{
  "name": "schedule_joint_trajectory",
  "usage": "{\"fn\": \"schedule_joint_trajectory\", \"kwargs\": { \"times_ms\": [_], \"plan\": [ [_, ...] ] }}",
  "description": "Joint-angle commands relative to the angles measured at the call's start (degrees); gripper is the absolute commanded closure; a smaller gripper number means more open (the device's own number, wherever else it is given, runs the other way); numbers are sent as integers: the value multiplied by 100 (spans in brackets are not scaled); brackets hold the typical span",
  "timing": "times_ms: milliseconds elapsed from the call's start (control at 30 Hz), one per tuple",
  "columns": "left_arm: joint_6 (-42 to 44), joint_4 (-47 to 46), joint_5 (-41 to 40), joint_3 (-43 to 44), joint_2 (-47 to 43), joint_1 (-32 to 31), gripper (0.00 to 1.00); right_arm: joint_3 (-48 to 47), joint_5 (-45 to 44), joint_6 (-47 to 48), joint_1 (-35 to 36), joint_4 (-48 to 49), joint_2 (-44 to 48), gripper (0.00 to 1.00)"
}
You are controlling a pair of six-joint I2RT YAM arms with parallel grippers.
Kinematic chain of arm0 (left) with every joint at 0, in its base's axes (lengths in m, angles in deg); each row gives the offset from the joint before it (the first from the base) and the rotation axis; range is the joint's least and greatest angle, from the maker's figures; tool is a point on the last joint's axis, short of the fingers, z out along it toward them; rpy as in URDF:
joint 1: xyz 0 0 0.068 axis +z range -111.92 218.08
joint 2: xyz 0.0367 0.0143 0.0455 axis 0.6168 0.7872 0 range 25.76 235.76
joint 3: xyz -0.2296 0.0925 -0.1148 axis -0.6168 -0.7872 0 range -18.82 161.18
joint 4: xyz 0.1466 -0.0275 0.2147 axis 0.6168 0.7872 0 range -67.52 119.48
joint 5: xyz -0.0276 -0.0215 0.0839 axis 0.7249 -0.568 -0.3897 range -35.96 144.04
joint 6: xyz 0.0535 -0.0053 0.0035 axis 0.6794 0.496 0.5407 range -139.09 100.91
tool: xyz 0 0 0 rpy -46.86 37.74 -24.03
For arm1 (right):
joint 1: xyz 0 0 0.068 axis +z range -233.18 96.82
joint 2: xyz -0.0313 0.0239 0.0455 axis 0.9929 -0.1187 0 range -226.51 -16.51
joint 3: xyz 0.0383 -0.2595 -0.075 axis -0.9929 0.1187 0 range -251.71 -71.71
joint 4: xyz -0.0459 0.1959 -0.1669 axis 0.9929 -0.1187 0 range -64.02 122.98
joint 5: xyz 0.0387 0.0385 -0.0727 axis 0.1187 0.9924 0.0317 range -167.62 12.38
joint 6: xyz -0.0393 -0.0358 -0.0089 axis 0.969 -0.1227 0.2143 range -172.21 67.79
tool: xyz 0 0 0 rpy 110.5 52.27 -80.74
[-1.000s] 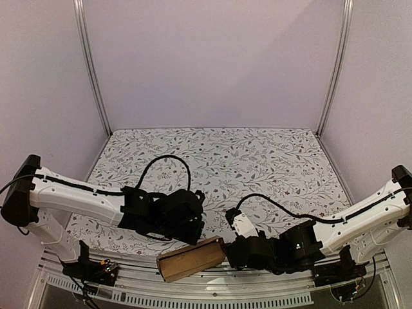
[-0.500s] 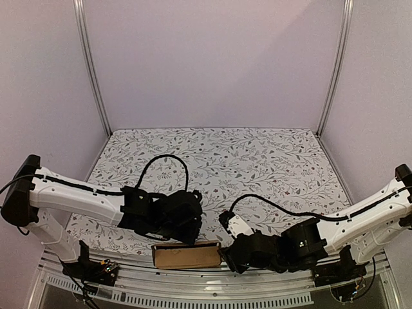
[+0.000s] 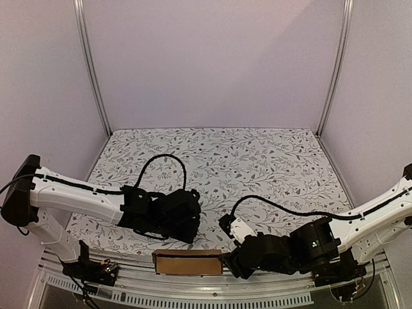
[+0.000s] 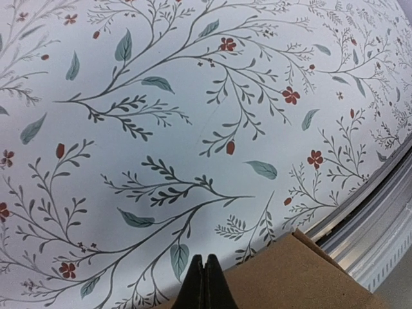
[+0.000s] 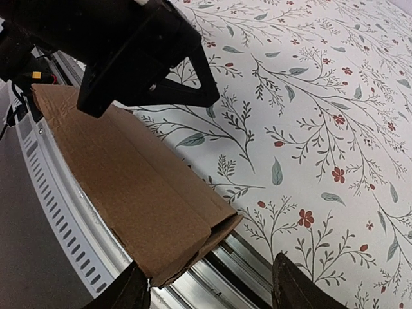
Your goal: Fold the paper box
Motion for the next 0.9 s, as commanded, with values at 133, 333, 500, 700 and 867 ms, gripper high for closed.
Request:
{"fn": "schedule_joint_trajectory", "kwargs": {
  "times_ms": [133,333,500,700,867],
  "plan": [
    [-17,83,-13,-134,-158,116,100,-13,-2,41,355,5,168,41],
    [-37,44,81,-166,-201,118,100,41,61,173,540,124,402,44],
    [-117,8,191,-301,-317,92,100,-96,-220,365,573,167,502,48],
    [-203,24,223,-437,-483,2,100,-655,-672,656,513,134,174,68],
    [-288,9,240,-456,-337,-166,100,-1055,-342,813,242,152,-224,82]
  ]
}}
